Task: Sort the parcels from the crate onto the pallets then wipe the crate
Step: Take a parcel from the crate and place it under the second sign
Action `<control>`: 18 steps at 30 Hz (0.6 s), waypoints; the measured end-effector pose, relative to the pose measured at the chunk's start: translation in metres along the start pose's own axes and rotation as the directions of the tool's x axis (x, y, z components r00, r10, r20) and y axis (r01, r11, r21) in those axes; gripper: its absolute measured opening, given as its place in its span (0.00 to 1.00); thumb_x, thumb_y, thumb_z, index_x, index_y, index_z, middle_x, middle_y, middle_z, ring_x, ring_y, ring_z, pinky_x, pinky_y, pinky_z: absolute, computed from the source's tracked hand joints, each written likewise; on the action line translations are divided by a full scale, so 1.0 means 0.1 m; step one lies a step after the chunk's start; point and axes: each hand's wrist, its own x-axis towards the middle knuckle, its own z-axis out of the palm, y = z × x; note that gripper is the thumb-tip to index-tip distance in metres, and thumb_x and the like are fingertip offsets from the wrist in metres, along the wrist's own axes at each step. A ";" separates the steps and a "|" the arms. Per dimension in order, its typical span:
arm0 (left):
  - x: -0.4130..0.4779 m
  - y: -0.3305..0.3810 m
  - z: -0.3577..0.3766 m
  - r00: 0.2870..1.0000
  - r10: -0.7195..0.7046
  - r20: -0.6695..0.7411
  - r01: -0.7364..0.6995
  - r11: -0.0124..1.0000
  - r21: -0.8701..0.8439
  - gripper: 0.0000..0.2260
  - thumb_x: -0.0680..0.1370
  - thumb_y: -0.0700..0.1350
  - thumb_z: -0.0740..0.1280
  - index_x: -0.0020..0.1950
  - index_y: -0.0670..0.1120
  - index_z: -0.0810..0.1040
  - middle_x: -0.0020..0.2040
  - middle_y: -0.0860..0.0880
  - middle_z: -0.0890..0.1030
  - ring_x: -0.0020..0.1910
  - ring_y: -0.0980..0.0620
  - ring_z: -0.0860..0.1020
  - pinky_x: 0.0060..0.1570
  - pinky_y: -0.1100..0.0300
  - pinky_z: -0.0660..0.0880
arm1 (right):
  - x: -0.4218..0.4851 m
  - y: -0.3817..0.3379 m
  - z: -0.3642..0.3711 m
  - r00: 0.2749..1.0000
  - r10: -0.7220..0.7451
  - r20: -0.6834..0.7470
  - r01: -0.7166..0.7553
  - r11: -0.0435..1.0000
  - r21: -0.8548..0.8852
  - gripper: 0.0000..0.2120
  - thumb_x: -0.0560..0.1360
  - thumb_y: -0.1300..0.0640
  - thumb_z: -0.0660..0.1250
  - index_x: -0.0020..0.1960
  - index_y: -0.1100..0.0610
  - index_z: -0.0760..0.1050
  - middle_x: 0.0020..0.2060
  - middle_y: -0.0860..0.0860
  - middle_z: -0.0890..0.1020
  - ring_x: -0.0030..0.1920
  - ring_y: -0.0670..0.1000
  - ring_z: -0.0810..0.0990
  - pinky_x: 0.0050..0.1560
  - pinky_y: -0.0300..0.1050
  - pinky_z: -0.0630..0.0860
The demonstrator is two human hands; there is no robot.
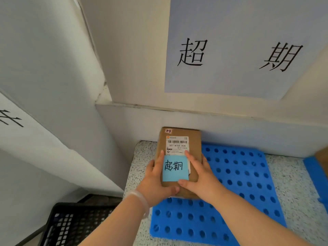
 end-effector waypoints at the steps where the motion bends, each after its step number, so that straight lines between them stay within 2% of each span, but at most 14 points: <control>1: 0.04 -0.02 -0.01 1.000 0.010 0.001 -0.010 1.000 0.006 0.52 0.71 0.53 0.77 0.69 0.72 0.32 0.77 0.52 0.48 0.68 0.52 0.64 0.66 0.61 0.69 | 0.04 0.02 0.00 1.000 -0.007 0.004 0.007 1.000 0.005 0.46 0.72 0.50 0.75 0.77 0.34 0.48 0.76 0.39 0.44 0.70 0.41 0.53 0.72 0.40 0.57; 6: 0.08 -0.12 0.01 1.000 0.003 -0.005 -0.003 1.000 -0.019 0.52 0.71 0.54 0.77 0.70 0.72 0.33 0.77 0.52 0.48 0.70 0.51 0.65 0.63 0.65 0.71 | 0.10 0.11 0.06 1.000 -0.016 0.007 0.015 0.998 0.053 0.45 0.72 0.51 0.75 0.76 0.31 0.49 0.72 0.35 0.45 0.69 0.39 0.52 0.68 0.36 0.57; 9: 0.10 -0.11 0.01 1.000 -0.009 0.003 0.009 0.999 -0.051 0.53 0.71 0.52 0.77 0.72 0.70 0.35 0.71 0.56 0.51 0.66 0.55 0.64 0.52 0.76 0.69 | 0.14 0.09 0.06 1.000 -0.004 0.000 0.004 0.999 0.046 0.45 0.71 0.50 0.76 0.75 0.30 0.50 0.76 0.39 0.43 0.75 0.45 0.53 0.73 0.44 0.59; 10: 0.10 -0.10 0.00 1.000 -0.018 0.009 0.018 0.998 -0.057 0.53 0.71 0.51 0.78 0.73 0.69 0.35 0.71 0.56 0.51 0.65 0.55 0.63 0.54 0.75 0.68 | 0.14 0.09 0.06 1.000 0.008 0.001 -0.008 0.999 0.046 0.46 0.71 0.50 0.76 0.75 0.29 0.50 0.77 0.41 0.42 0.76 0.47 0.52 0.75 0.46 0.59; 12: 0.10 -0.07 -0.01 0.999 -0.037 0.024 0.038 0.997 -0.065 0.54 0.70 0.50 0.78 0.74 0.69 0.36 0.75 0.53 0.50 0.68 0.53 0.63 0.64 0.65 0.68 | 0.13 0.08 0.05 1.000 0.029 0.006 -0.029 0.998 0.048 0.46 0.71 0.49 0.76 0.75 0.29 0.50 0.78 0.43 0.39 0.78 0.49 0.49 0.76 0.49 0.57; 14: 0.08 -0.01 -0.03 0.997 -0.067 0.041 0.068 0.997 -0.037 0.55 0.69 0.52 0.78 0.72 0.70 0.35 0.78 0.50 0.48 0.74 0.48 0.60 0.73 0.53 0.64 | 0.11 0.05 0.02 0.998 0.054 0.015 -0.054 0.998 0.020 0.46 0.70 0.48 0.76 0.74 0.28 0.48 0.78 0.45 0.36 0.79 0.51 0.46 0.77 0.50 0.55; 15: 0.08 0.01 -0.04 0.995 -0.091 0.046 0.091 0.996 -0.010 0.55 0.69 0.53 0.78 0.73 0.70 0.34 0.80 0.50 0.44 0.77 0.45 0.56 0.75 0.49 0.61 | 0.11 0.03 0.01 0.998 0.066 0.015 -0.066 0.998 -0.005 0.47 0.70 0.47 0.76 0.74 0.28 0.47 0.78 0.46 0.34 0.79 0.51 0.44 0.77 0.51 0.53; 18: 0.01 0.08 -0.06 0.991 -0.130 -0.001 0.130 0.989 0.076 0.55 0.69 0.56 0.77 0.76 0.67 0.34 0.81 0.50 0.39 0.80 0.44 0.46 0.76 0.45 0.53 | 0.00 -0.05 -0.07 0.997 0.071 -0.006 -0.071 0.997 -0.035 0.49 0.69 0.44 0.77 0.76 0.31 0.45 0.78 0.45 0.34 0.79 0.51 0.40 0.77 0.54 0.51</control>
